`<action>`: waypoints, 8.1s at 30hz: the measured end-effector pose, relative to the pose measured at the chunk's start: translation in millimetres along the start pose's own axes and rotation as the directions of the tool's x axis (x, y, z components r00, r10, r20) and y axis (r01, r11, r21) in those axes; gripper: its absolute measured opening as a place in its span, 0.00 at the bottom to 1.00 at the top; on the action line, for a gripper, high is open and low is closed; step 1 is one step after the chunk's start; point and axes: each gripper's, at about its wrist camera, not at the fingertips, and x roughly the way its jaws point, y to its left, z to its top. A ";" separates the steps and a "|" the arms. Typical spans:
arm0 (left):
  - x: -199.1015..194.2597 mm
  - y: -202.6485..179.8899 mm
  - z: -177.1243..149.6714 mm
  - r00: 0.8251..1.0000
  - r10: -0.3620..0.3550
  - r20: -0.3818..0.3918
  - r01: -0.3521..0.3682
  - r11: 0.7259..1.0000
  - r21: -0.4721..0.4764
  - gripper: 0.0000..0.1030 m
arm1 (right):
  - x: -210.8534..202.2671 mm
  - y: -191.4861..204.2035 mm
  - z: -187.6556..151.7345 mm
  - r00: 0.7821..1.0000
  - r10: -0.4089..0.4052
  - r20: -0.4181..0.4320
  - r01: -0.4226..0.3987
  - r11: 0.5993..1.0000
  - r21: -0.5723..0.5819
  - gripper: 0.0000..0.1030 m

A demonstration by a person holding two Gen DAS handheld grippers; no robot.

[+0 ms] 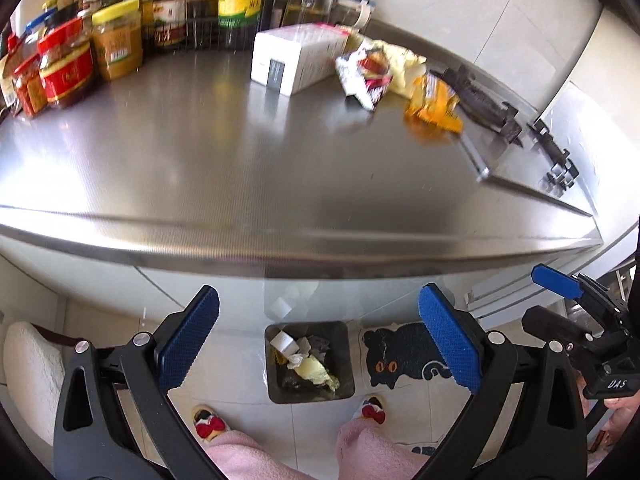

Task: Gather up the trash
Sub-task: 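Raise both open tools back up to the counter, then grasp the brown snack wrapper with the left tool while the right tool grasps the yellow snack packet, then carry the wrapper and yellow packet down over the bin, then open both tools to drop the wrapper and packet into the bin, then raise both open tools back up to the counter, then grasp the red-topped white box with the left tool while the right tool grasps the yellow plastic bag, then carry the box and yellow bag down over the bin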

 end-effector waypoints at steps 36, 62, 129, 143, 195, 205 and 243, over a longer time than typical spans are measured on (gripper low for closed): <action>117.8 -53.5 178.2 0.995 -0.084 0.048 0.072 0.975 0.211 0.69 | 108.3 -90.0 179.8 0.974 -0.210 0.088 0.188 0.959 0.210 0.46; 60.9 -70.7 142.1 0.991 -0.113 0.076 0.088 0.959 0.270 0.08 | 53.1 -77.4 147.7 0.971 -0.205 0.126 0.176 0.961 0.213 0.08; 256.0 27.0 -194.2 0.870 -0.048 -0.491 0.063 0.998 0.014 0.26 | 272.7 -73.5 -176.5 0.878 -0.043 -0.476 0.240 0.901 0.361 0.12; 242.4 35.3 -193.3 0.879 -0.010 -0.477 0.027 0.999 0.028 0.77 | 277.8 -70.3 -165.3 0.891 0.013 -0.454 0.204 0.881 0.426 0.71; 74.2 26.2 176.2 0.992 -0.035 0.124 0.002 0.966 0.259 0.92 | 126.9 -56.4 199.7 0.987 -0.159 0.032 0.157 0.985 0.067 0.64; 117.4 33.4 195.7 0.997 -0.023 0.067 0.005 0.965 0.261 0.92 | 166.2 -59.8 218.7 0.982 -0.186 -0.011 0.186 0.982 0.036 0.39; -59.4 -4.3 19.0 0.993 -0.084 0.086 0.063 0.973 0.221 0.59 | -23.7 18.0 58.0 0.999 0.035 0.042 -0.033 0.999 -0.030 0.05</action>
